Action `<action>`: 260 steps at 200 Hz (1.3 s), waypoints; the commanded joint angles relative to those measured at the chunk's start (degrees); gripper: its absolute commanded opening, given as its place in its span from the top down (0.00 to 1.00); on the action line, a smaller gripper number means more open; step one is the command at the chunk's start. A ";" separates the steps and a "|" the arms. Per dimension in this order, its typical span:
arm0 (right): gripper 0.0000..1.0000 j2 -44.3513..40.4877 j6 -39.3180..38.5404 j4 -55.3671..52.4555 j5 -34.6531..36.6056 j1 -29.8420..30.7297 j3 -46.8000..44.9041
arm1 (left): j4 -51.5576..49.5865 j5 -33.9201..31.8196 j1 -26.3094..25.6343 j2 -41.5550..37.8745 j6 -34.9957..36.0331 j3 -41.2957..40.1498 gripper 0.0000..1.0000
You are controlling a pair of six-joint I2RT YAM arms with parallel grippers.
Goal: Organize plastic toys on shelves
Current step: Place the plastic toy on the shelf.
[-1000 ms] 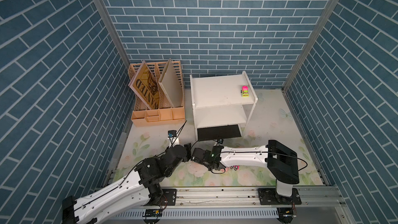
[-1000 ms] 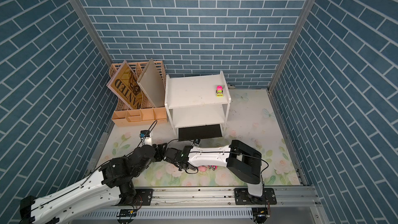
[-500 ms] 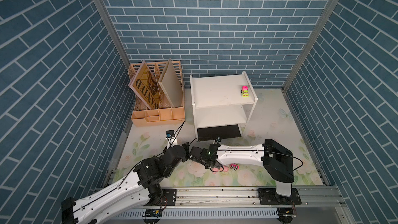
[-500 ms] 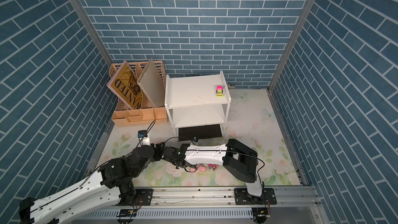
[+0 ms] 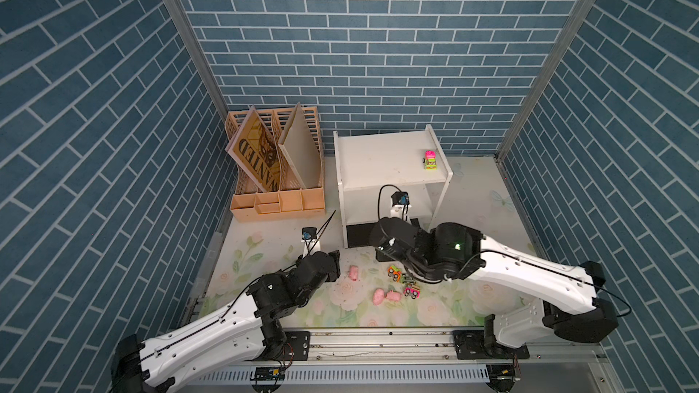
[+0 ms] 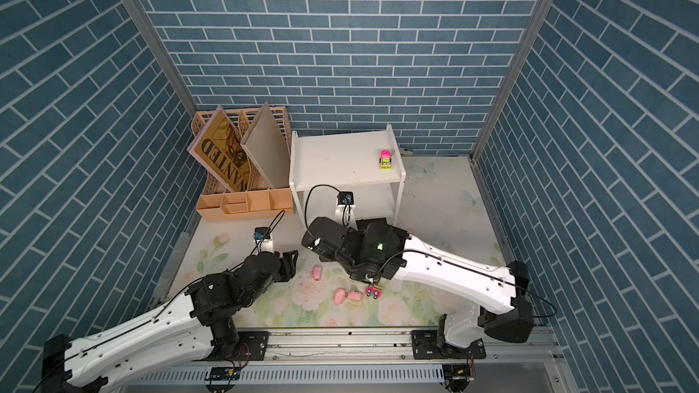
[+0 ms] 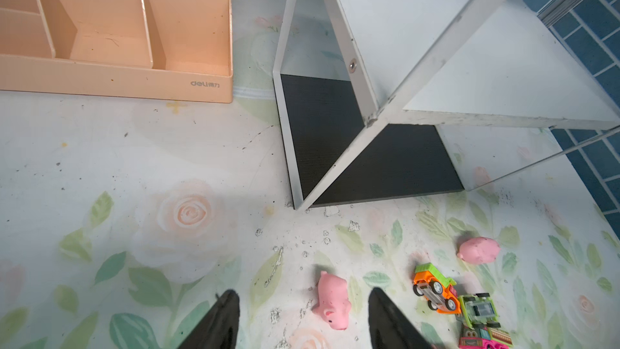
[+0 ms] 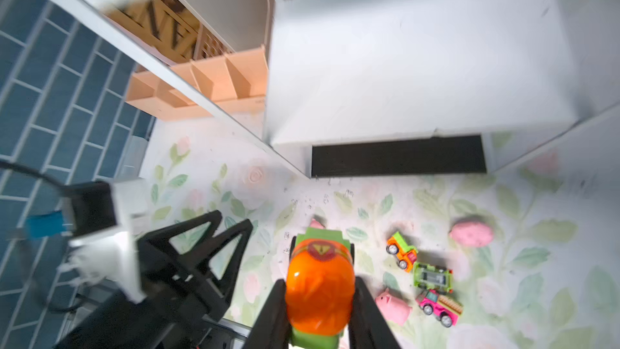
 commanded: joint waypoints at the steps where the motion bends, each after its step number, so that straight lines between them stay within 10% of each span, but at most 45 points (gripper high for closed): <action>1: 0.84 2.36 -13.41 -12.14 4.92 -2.22 11.86 | 1.80 0.62 0.15 1.82 1.03 0.51 0.36; 68: 0.80 14.06 -34.98 -15.63 0.34 -18.70 41.48 | 4.89 2.74 0.23 6.86 1.13 0.07 0.36; 144: 0.80 20.38 -42.10 -13.34 -6.73 -29.48 44.59 | 5.87 3.71 0.59 9.56 1.59 -0.20 0.36; 260: 0.78 19.93 -38.70 -15.54 -10.42 -29.82 40.89 | 7.59 4.94 0.92 11.76 2.16 -0.49 0.36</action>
